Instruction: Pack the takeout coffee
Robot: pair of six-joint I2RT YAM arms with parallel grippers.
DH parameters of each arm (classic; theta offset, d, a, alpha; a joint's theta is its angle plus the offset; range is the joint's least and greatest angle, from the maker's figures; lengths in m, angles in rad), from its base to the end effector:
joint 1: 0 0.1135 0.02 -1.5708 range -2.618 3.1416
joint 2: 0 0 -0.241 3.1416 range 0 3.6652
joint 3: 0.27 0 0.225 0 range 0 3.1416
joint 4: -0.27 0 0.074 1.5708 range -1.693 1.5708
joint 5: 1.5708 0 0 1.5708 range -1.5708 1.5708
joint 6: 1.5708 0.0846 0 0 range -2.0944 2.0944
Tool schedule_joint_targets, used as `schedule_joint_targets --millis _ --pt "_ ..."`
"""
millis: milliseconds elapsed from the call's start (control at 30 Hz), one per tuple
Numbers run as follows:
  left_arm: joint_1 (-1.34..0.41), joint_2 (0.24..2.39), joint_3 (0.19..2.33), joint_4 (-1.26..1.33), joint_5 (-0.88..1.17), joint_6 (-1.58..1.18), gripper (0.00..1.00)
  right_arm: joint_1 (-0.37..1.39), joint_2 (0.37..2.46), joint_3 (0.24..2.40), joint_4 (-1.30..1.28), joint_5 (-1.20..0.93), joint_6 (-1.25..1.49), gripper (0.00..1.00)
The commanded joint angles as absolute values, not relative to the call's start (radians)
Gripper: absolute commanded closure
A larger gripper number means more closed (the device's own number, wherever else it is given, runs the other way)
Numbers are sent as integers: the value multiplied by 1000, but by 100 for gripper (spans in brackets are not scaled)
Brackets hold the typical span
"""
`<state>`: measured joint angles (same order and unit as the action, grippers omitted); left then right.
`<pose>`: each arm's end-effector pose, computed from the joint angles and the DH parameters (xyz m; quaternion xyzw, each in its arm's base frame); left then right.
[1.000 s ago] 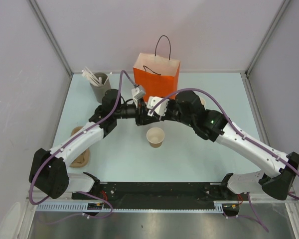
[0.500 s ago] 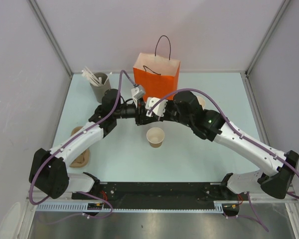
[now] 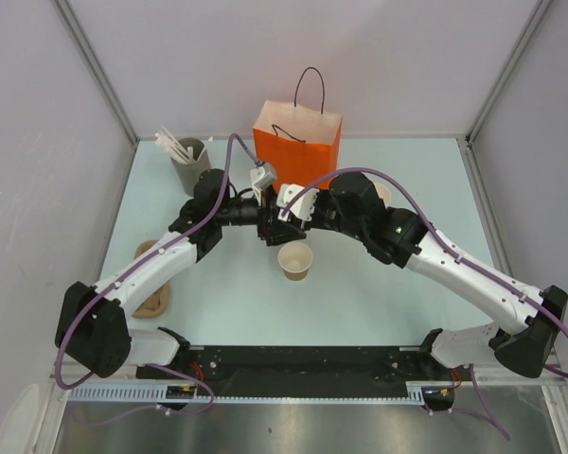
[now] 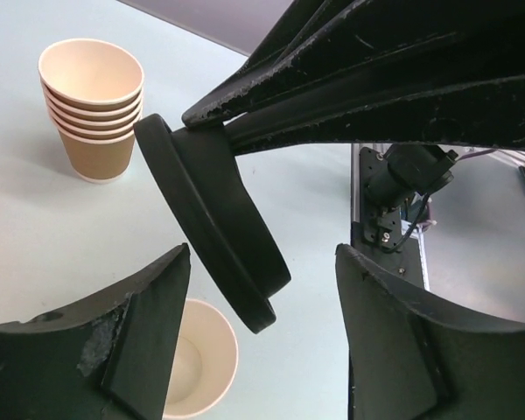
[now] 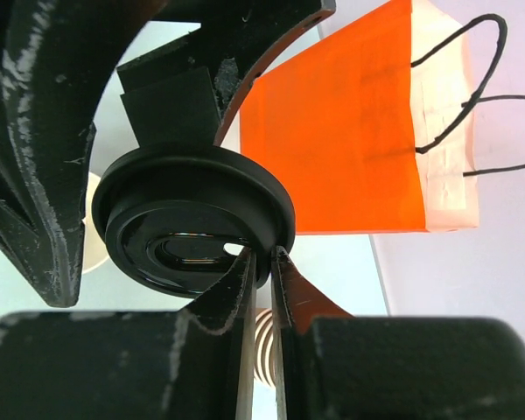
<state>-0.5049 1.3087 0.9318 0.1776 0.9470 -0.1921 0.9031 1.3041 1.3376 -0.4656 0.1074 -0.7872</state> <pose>0.2313 -0.2063 0.2978 0.3925 0.6354 -0.5242 0.4092 0.2020 0.2416 0.3470 -0.6099 0.5798 -0.0140 0.5400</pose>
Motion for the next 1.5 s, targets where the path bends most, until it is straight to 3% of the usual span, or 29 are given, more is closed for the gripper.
schedule_joint_targets --millis 0,133,333,833,1200,1467 --pt "-511 1273 965 206 971 -175 27 900 1269 1378 -468 92 -776 100" --pt "-509 1253 979 189 979 -158 21 896 1246 1378 -500 71 -772 100" --pt "-456 1184 1031 107 982 -86 0 874 1216 1378 -557 23 -770 100" --pt "-299 1048 1100 -259 812 333 1 858 1351 1408 -709 -67 -710 100" --pt "-197 965 890 -106 840 384 1 773 1630 1716 -1038 -256 -675 100" --pt "-46 894 854 -119 951 360 1 784 1822 1844 -1187 -199 -670 97"
